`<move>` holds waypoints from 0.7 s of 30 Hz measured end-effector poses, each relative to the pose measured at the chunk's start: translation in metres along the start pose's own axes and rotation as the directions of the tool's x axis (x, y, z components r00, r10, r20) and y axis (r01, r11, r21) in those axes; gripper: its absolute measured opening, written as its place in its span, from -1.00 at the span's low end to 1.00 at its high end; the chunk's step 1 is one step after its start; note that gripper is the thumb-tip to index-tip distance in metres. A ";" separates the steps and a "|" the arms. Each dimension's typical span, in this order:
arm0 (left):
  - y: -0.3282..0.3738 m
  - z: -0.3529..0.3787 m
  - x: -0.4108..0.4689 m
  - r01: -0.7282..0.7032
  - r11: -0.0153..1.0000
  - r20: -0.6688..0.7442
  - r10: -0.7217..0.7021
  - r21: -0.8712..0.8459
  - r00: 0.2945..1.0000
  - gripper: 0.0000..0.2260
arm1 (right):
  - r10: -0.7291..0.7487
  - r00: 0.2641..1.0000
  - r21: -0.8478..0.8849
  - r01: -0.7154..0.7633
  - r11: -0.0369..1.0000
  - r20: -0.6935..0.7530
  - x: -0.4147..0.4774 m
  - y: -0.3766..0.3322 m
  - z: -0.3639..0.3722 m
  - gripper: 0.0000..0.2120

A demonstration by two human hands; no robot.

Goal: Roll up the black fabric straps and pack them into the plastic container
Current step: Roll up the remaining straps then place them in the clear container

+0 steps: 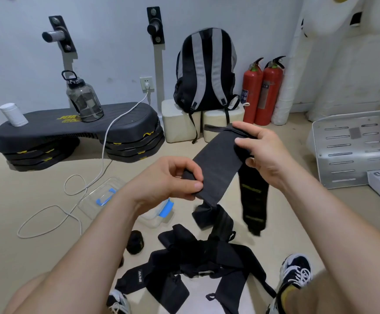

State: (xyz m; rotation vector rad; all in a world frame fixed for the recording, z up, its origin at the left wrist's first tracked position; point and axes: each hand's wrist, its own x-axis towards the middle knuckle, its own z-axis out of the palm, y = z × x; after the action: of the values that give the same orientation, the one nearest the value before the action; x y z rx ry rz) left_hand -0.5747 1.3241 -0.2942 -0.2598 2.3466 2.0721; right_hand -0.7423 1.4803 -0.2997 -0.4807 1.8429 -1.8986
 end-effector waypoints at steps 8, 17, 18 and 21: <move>0.005 -0.010 -0.012 -0.048 0.999 0.058 0.048 -0.001 0.997 -0.81 | 0.004 0.983 0.073 -0.018 0.997 0.182 -0.004 0.003 0.000 -0.39; 0.004 -0.002 -0.008 0.016 0.991 -0.213 0.013 0.133 0.977 -0.97 | -0.012 0.985 0.124 -0.010 0.992 0.171 -0.003 0.000 0.001 -0.26; 0.005 0.000 -0.007 0.008 0.992 -0.257 0.025 0.126 0.966 -0.94 | -0.016 0.985 0.118 -0.005 0.993 0.174 -0.003 0.000 0.001 -0.24; 0.006 0.002 -0.006 0.000 0.995 -0.319 0.032 0.100 0.947 -0.90 | -0.016 0.981 0.092 -0.002 0.996 0.192 -0.002 0.002 0.001 -0.18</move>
State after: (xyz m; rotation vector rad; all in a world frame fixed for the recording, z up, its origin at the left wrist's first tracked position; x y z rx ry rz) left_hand -0.5701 1.3274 -0.2877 -0.6225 2.6255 2.0464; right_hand -0.7399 1.4801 -0.3019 -0.6176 1.6255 -1.8609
